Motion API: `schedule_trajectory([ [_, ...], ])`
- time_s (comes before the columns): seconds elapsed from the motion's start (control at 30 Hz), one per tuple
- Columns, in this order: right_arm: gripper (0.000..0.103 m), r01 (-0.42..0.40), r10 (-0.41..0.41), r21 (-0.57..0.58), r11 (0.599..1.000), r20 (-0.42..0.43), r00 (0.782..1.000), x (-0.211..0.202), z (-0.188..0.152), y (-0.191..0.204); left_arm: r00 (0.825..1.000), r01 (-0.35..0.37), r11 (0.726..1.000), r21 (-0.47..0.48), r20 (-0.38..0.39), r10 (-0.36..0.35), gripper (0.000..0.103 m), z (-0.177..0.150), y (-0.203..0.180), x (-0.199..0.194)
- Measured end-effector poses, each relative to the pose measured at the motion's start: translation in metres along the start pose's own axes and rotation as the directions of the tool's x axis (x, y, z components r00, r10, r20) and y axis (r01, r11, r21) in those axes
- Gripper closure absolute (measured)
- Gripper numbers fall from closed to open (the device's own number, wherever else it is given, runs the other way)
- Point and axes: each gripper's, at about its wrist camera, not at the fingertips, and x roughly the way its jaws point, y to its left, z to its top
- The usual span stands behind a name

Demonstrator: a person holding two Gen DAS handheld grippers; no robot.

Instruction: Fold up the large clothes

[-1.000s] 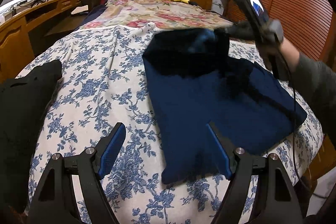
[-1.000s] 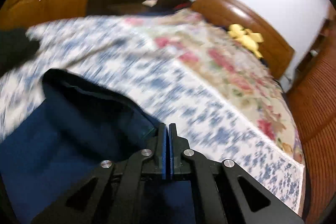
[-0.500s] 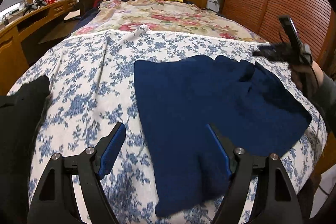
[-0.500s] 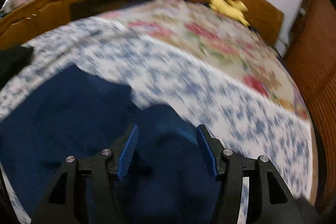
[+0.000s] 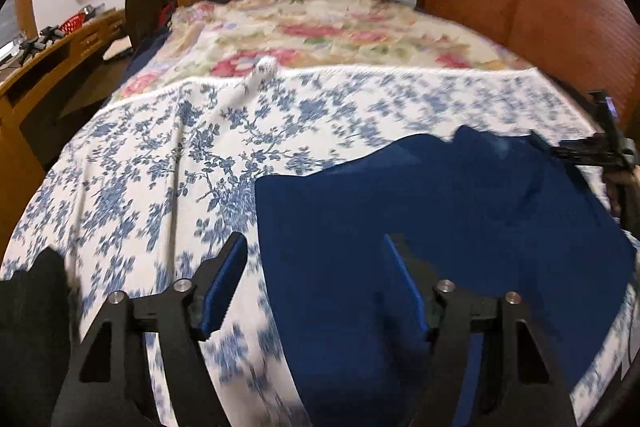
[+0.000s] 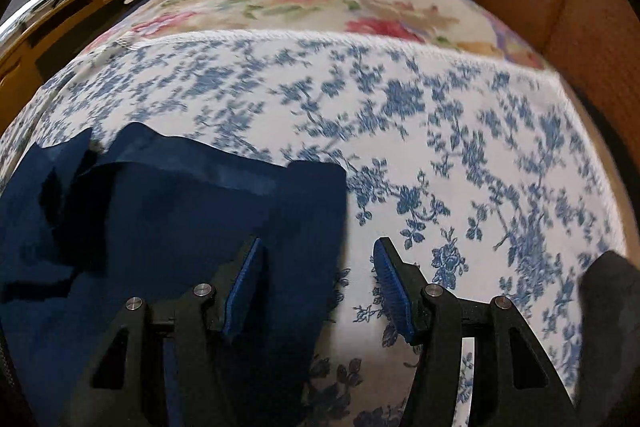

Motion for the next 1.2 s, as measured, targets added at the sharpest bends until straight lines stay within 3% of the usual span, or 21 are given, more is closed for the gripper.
schedule_trajectory([
  [0.2,0.047,-0.088,0.089,0.045,0.995,-0.015,0.996,0.027,0.008,-0.012,0.992,-0.018,0.998,-0.056,-0.125,0.011,0.034,0.010,0.021,0.066],
  [0.23,0.054,-0.102,0.103,0.047,0.994,-0.013,0.995,0.027,0.009,-0.013,0.991,-0.016,0.998,-0.064,-0.137,0.007,0.034,0.009,0.023,0.072],
  [0.3,0.085,-0.155,0.156,0.039,0.987,-0.010,0.988,0.027,0.009,-0.012,0.990,0.006,0.996,-0.086,-0.139,-0.018,0.035,0.007,0.026,0.078],
  [0.37,0.100,-0.177,0.177,-0.001,0.984,0.011,0.984,0.020,0.009,-0.006,0.988,0.038,0.994,-0.102,-0.146,-0.053,0.057,0.006,0.026,0.079],
  [0.4,0.100,-0.190,0.191,-0.028,0.981,0.030,0.981,0.016,0.008,-0.005,0.987,0.037,0.994,-0.100,-0.152,-0.052,0.067,0.007,0.026,0.080],
  [0.43,0.100,-0.198,0.201,-0.055,0.979,0.063,0.978,0.009,0.009,-0.003,0.986,0.023,0.996,-0.088,-0.165,-0.037,0.088,0.008,0.024,0.082],
  [0.47,0.101,-0.194,0.200,-0.070,0.978,0.094,0.975,0.005,0.009,-0.004,0.983,0.018,0.997,-0.077,-0.178,-0.031,0.095,0.008,0.023,0.083],
  [0.53,0.101,-0.163,0.172,-0.070,0.984,0.152,0.973,-0.007,0.011,-0.009,0.984,0.023,0.998,-0.053,-0.176,-0.032,0.099,0.007,0.020,0.082],
  [0.6,0.101,-0.134,0.142,-0.053,0.990,0.206,0.968,-0.019,0.013,-0.018,0.988,-0.028,0.999,-0.023,-0.153,0.024,0.100,0.008,0.018,0.074],
  [0.73,0.101,0.021,-0.022,0.007,1.000,0.238,0.971,-0.030,0.013,-0.036,0.991,-0.129,0.988,-0.081,-0.055,0.124,0.100,0.018,0.039,0.049],
  [0.83,0.101,0.077,-0.084,0.043,0.996,0.178,0.980,-0.022,0.013,-0.043,0.992,-0.122,0.987,-0.102,-0.046,0.118,0.100,0.022,0.049,0.040],
  [0.93,0.100,0.069,-0.071,0.024,0.997,0.134,0.988,-0.023,0.006,-0.041,0.994,-0.103,0.988,-0.117,-0.038,0.099,0.100,0.023,0.050,0.028],
  [1.03,0.078,0.056,-0.053,-0.019,0.998,0.142,0.988,-0.045,-0.004,-0.034,0.998,-0.056,0.989,-0.140,-0.022,0.053,0.100,0.024,0.048,0.010],
  [1.1,0.049,0.024,-0.016,-0.046,0.999,0.161,0.987,-0.070,-0.016,-0.026,0.999,-0.042,0.991,-0.123,0.006,0.043,0.090,0.022,0.041,-0.008],
  [1.17,0.043,-0.009,0.019,-0.058,0.998,0.171,0.985,-0.093,-0.031,-0.019,0.998,-0.043,0.994,-0.102,0.044,0.048,0.062,0.018,0.031,-0.027],
  [1.2,0.043,-0.033,0.043,-0.064,0.997,0.173,0.984,-0.105,-0.040,-0.013,0.997,-0.035,0.995,-0.094,0.067,0.041,0.055,0.015,0.027,-0.037],
])
